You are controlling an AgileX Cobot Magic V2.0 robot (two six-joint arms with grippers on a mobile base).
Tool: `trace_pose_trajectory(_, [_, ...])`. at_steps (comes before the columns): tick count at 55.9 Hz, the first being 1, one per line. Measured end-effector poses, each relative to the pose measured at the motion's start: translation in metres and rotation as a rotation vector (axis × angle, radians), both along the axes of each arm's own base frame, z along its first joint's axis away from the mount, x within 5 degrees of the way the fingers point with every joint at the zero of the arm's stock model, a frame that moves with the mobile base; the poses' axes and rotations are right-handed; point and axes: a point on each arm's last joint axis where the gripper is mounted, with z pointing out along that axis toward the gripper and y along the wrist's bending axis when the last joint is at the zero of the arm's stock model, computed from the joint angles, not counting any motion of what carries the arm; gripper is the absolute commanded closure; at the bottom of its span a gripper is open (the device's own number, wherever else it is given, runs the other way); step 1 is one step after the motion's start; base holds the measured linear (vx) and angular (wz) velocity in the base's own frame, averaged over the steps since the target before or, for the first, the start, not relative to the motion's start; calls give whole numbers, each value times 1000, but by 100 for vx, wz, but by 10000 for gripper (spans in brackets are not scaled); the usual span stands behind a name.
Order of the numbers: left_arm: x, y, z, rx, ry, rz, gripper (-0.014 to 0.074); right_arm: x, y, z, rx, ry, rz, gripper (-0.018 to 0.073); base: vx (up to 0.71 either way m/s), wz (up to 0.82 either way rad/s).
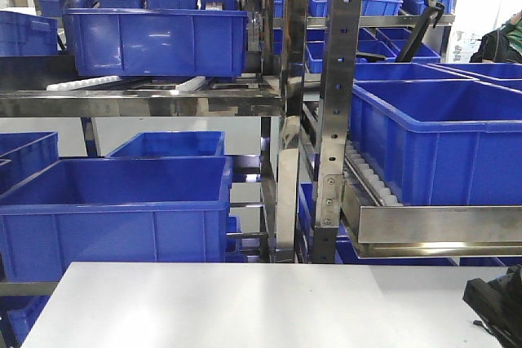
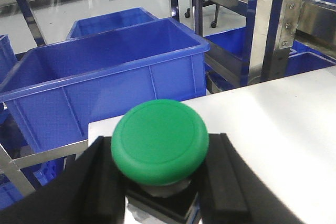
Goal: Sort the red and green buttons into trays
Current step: 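Drive the base to the counter holding both buttons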
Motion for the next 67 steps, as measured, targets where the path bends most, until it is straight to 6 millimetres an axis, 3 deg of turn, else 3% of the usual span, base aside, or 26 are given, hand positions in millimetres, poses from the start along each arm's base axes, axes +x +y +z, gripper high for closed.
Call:
trace_pose_trajectory(36, [0,0,0,-1,3,0,595,0,0,0,0,0,0,568,-1,3])
trace_pose_trajectory(67, [0,0,-1,0,7,1,595,0,0,0,0,0,1,568,-6,40])
